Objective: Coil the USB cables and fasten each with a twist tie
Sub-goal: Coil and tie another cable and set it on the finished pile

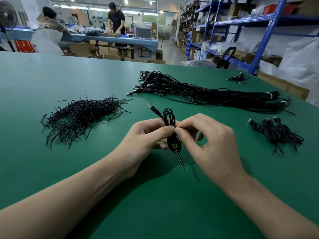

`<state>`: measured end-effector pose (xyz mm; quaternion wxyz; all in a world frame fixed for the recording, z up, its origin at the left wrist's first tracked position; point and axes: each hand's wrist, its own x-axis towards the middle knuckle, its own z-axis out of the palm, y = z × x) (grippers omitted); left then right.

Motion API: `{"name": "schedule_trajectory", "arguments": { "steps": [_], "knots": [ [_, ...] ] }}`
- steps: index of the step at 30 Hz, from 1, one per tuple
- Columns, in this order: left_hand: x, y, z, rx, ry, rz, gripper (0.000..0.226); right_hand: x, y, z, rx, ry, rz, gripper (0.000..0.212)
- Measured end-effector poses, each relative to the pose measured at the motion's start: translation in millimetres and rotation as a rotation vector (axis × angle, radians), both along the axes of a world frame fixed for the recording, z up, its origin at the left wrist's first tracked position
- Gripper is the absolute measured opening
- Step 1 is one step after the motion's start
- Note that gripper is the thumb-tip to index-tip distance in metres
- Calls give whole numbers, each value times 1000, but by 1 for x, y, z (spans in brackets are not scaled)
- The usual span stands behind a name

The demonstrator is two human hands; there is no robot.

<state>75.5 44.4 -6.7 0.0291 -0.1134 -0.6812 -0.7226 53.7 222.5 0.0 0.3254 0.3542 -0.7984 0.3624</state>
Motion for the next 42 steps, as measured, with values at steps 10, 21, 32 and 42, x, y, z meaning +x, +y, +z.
{"name": "schedule_trajectory", "arguments": {
  "steps": [10,21,32,42],
  "knots": [
    [-4,-2,-6,-33,8,16,12,-8,9,3,87,11,-5,12],
    [-3,-4,-8,78,-43,-133,17,-9,14,8,174,128,-53,14],
    [-1,1,-6,-6,54,-80,32,-6,9,2,51,-377,141,25],
    [7,11,-1,-456,543,386,15,2,-11,4,-539,-1058,364,35]
  ]
}}
